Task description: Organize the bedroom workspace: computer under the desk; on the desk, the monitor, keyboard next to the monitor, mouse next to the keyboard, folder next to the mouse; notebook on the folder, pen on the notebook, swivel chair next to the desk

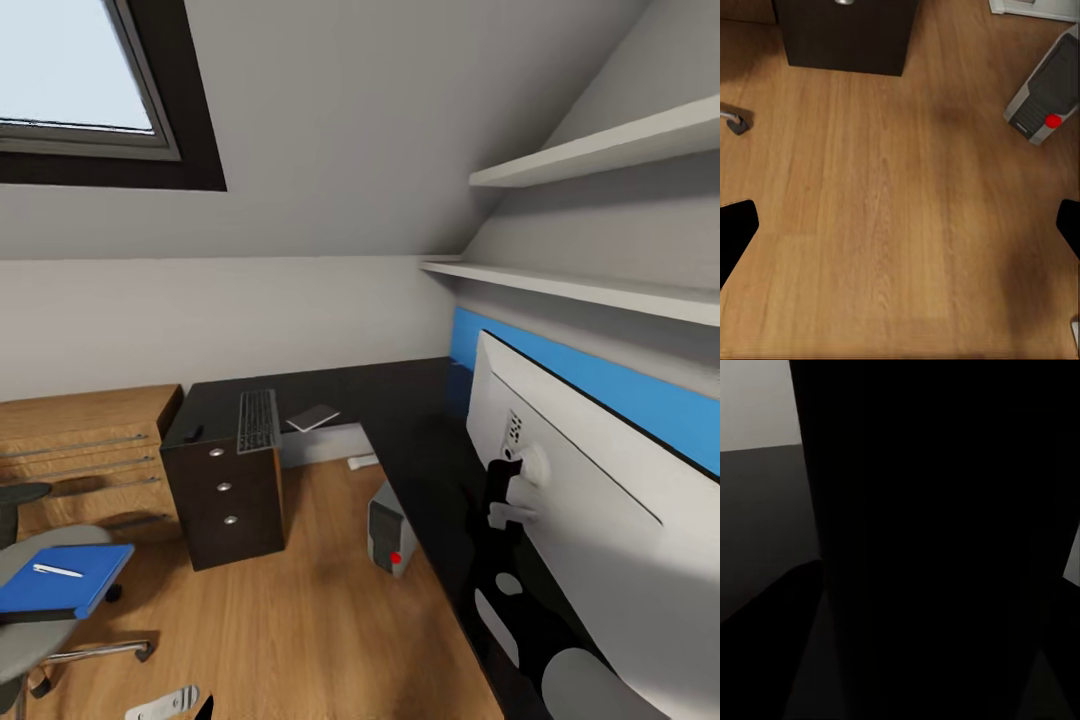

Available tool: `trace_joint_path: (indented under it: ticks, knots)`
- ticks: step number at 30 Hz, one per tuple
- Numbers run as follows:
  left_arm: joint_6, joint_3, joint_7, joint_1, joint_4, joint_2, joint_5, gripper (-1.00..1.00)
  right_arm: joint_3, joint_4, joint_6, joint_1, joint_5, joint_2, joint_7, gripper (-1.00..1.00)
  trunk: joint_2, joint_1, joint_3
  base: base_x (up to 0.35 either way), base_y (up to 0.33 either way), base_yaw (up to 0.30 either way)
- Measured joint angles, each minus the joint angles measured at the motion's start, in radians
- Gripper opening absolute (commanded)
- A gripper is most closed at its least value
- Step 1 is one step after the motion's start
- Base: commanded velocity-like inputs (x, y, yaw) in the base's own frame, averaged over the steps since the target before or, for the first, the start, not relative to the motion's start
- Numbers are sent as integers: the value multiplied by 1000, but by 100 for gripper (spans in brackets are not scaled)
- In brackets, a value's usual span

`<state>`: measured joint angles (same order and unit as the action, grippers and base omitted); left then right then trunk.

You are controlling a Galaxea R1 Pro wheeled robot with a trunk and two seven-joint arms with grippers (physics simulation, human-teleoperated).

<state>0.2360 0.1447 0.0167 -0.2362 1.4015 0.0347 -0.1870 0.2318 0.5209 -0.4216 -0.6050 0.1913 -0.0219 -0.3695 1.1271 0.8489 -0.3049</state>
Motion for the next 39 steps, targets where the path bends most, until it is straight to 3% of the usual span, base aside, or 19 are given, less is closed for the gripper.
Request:
trace_joint_path:
  ticks: [17, 18, 39]
  knots:
    - [1, 0, 0, 0, 0, 0, 0, 100, 0, 1, 2, 3, -9, 0, 1, -100, 0, 0, 0, -58, -13, 0]
    - [1, 0, 0, 0, 0, 0, 0, 100, 0, 1, 2, 3, -9, 0, 1, 100, 0, 0, 0, 0, 0, 0]
    - [1, 0, 0, 0, 0, 0, 0, 100, 1, 1, 4, 3, -6, 0, 1, 100, 0, 0, 0, 0, 0, 0]
